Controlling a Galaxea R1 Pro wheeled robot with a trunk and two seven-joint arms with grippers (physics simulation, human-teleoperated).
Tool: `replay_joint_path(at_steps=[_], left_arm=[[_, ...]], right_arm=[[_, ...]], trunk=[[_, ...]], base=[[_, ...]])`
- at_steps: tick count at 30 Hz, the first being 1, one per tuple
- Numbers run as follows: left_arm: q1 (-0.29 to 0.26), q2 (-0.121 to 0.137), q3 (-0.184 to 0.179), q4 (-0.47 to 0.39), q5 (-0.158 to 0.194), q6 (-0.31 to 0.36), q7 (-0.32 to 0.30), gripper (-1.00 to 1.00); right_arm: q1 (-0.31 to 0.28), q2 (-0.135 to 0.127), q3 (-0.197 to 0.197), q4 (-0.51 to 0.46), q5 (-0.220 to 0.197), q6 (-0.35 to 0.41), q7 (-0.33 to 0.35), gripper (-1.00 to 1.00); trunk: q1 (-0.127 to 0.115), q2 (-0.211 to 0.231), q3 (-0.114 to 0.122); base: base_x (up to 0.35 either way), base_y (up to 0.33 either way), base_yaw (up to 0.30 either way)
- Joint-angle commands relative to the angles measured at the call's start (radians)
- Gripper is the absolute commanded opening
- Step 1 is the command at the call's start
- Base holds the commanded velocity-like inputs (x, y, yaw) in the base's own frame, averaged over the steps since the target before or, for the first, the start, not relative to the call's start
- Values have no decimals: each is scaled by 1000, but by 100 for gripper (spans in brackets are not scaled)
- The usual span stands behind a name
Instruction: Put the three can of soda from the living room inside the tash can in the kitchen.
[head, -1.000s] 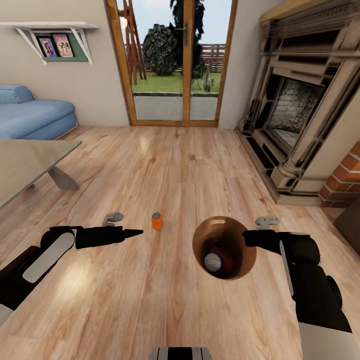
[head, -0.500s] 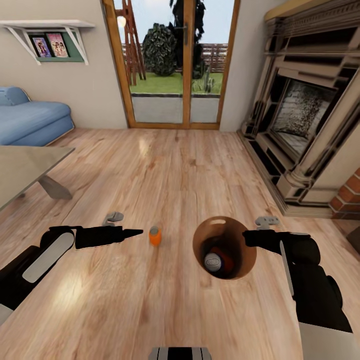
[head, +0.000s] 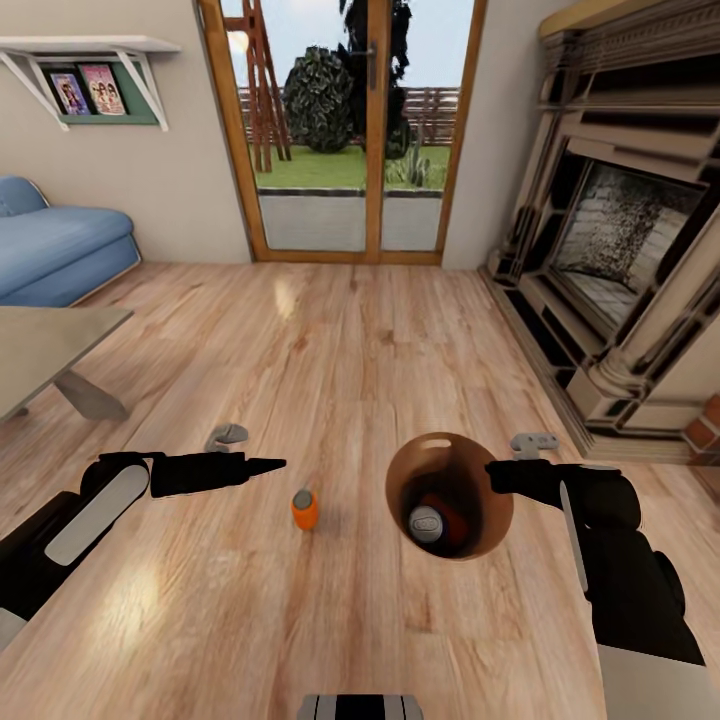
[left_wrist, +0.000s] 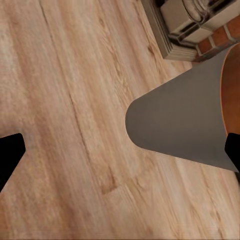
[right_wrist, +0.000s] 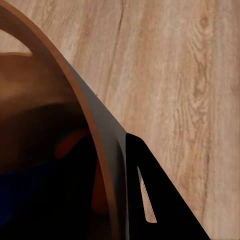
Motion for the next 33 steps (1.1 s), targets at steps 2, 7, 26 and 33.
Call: replay_joint_path(at_steps=[2,7,26,33], left_arm=[[0,0,0,0,0,0,0,100],[0,0,0,0,0,0,0,100],[0,0,-2,-1,-1,-2,0,100],[0,0,-2,-2,0,-2,0,100]], right_arm=[[0,0,0,0,-24,4,1,-100],[0,0,0,0,-24,4,1,-100],[0,0,0,0,-24,4,1,-100],[0,0,0,0,-24,4,1,-100]], trunk=[[0,0,0],[0,0,0],[0,0,0],[0,0,0]], base=[[338,0,0],[338,0,0],[334,0,0],[44,0,0]])
